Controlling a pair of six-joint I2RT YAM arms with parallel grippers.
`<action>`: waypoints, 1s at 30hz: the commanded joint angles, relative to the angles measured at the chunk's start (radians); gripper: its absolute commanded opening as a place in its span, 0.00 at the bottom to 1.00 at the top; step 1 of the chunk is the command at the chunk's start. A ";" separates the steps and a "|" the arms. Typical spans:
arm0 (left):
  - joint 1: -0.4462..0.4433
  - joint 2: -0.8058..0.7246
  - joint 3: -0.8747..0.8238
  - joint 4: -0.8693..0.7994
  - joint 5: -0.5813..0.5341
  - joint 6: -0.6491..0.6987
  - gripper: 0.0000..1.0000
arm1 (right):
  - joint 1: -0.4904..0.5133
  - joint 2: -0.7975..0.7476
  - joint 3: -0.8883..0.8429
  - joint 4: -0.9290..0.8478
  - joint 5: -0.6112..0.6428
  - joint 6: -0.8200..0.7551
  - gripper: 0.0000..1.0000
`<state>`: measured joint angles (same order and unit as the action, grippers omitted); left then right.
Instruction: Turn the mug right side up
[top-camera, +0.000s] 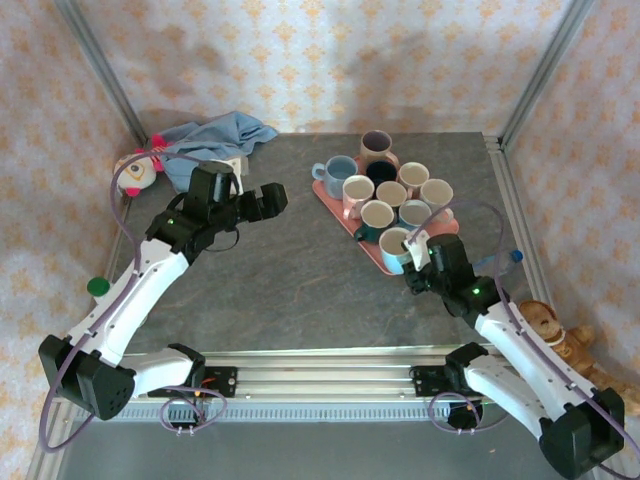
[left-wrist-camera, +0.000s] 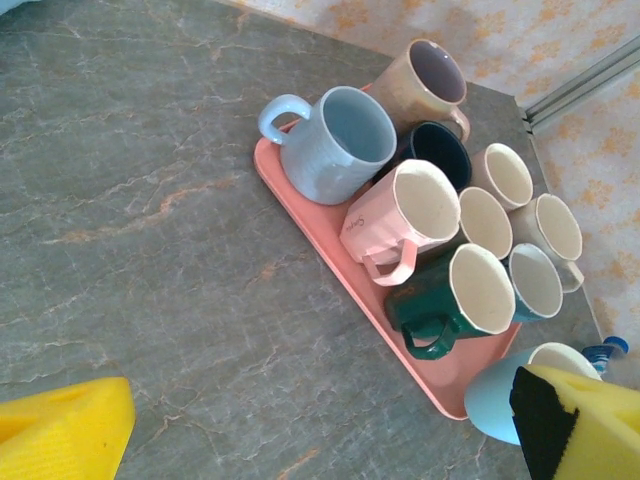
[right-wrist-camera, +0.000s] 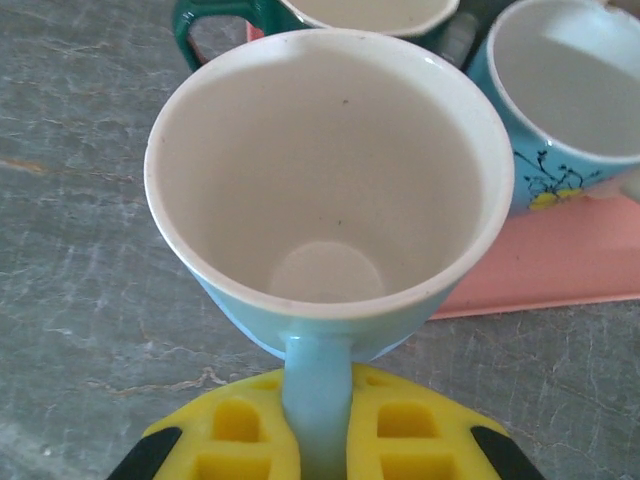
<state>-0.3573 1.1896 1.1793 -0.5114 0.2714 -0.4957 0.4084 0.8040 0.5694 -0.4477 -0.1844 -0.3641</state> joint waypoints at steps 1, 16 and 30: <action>0.009 -0.025 -0.006 0.018 -0.031 0.024 0.97 | -0.030 -0.034 -0.027 0.201 -0.021 -0.021 0.00; 0.009 -0.030 -0.058 0.031 -0.048 -0.021 0.98 | -0.081 0.001 -0.131 0.343 -0.125 0.018 0.00; 0.008 -0.027 -0.063 0.008 -0.088 -0.003 0.99 | -0.081 -0.019 -0.160 0.338 -0.080 0.079 0.42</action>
<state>-0.3573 1.1824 1.1301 -0.5041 0.2218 -0.5064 0.3305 0.8227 0.4007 -0.1669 -0.2878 -0.3157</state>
